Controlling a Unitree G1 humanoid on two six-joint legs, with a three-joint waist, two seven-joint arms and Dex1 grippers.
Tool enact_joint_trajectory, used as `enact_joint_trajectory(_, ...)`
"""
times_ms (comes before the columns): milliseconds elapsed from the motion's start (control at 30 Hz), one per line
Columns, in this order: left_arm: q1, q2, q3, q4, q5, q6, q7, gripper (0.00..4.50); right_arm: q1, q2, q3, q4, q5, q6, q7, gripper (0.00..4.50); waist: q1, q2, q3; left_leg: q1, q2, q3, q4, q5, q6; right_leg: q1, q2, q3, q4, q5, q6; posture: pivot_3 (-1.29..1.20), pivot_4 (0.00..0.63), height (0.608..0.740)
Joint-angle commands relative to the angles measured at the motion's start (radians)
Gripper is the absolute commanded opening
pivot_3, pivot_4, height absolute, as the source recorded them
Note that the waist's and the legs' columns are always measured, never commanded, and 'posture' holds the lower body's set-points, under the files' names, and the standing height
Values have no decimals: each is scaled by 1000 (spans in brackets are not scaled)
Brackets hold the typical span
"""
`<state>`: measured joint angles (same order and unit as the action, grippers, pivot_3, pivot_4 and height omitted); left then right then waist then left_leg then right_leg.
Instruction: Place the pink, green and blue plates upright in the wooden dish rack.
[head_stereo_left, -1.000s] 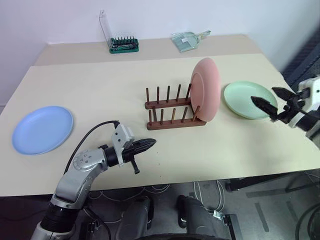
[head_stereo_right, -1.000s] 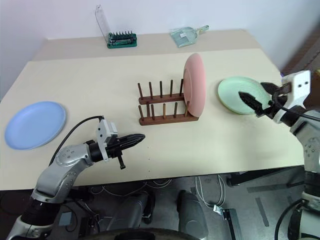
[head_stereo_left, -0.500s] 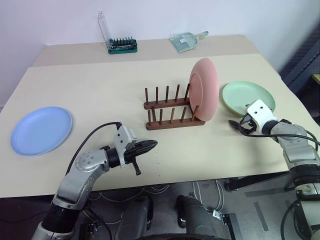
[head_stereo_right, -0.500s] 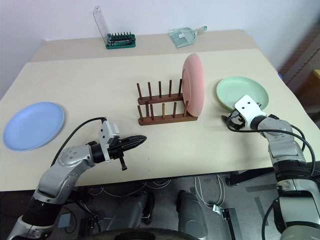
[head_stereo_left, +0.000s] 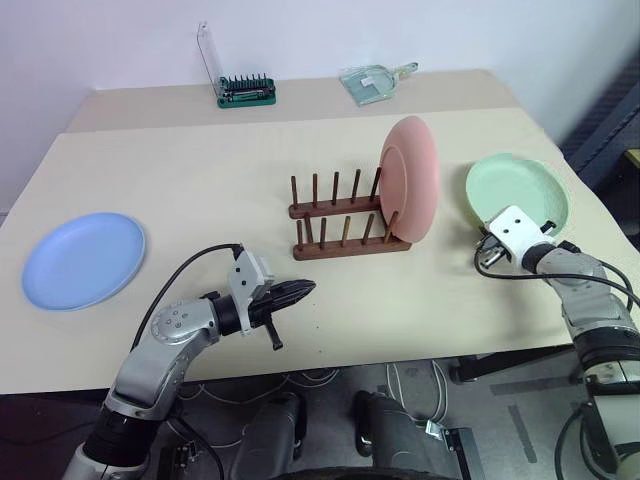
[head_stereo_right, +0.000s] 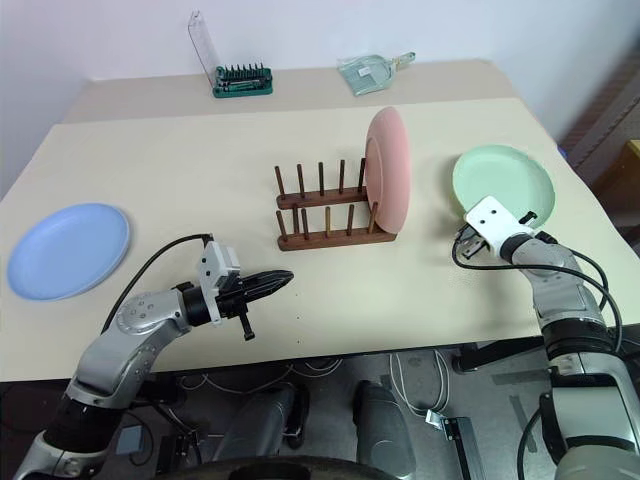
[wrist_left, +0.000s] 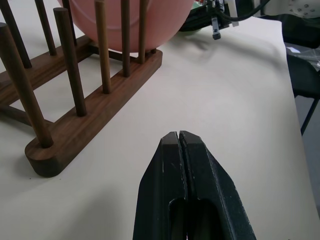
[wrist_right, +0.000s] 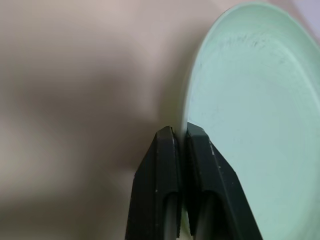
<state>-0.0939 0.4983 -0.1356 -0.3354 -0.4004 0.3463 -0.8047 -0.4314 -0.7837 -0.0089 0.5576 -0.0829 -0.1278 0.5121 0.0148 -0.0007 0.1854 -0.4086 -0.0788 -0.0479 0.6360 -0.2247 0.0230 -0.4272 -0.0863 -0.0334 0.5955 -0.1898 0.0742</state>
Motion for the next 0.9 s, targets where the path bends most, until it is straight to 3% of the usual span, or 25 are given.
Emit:
enact_joint_trajectory(33, -9, 12, 21, -34, -4, -8, -4, 0, -4, -54, -157, -240, 111, 51, 2, 55, -1, 2, 1, -1, 0, 0, 0, 0, 0, -1, 0, 0, 0, 0, 0, 0, 150, 740)
enact_joint_trajectory(400, -23, 75, 159, 0, -63, -10, -38, 0, -186, -29, -332, -681, 575, 419, 138, 55, -1, 2, 1, 0, 5, 0, 0, 0, 0, -1, 4, 0, 0, -1, 1, 0, 150, 740)
enact_joint_trajectory(500, -14, 81, 168, -4, -67, -5, -41, 0, -215, 16, -313, -866, 893, 618, 182, 55, -1, 0, 2, -1, 5, 0, 0, 0, 0, -1, 3, 0, -1, 1, -2, 0, 150, 740)
enact_joint_trajectory(633, 13, 94, 182, -9, -59, -4, -43, 0, -248, 131, -266, -1012, 1232, 769, 116, 55, -6, 0, 2, -1, 5, 0, -3, 0, 0, -4, 3, 1, -1, 1, -2, 0, 150, 740)
enact_joint_trajectory(900, 33, 104, 190, -14, -55, -7, -35, 0, -260, 330, -188, -1008, 1502, 854, -181, 55, -4, -1, 2, -2, 5, 2, -4, -1, -1, -3, 0, 1, -2, 1, -2, 0, 150, 740)
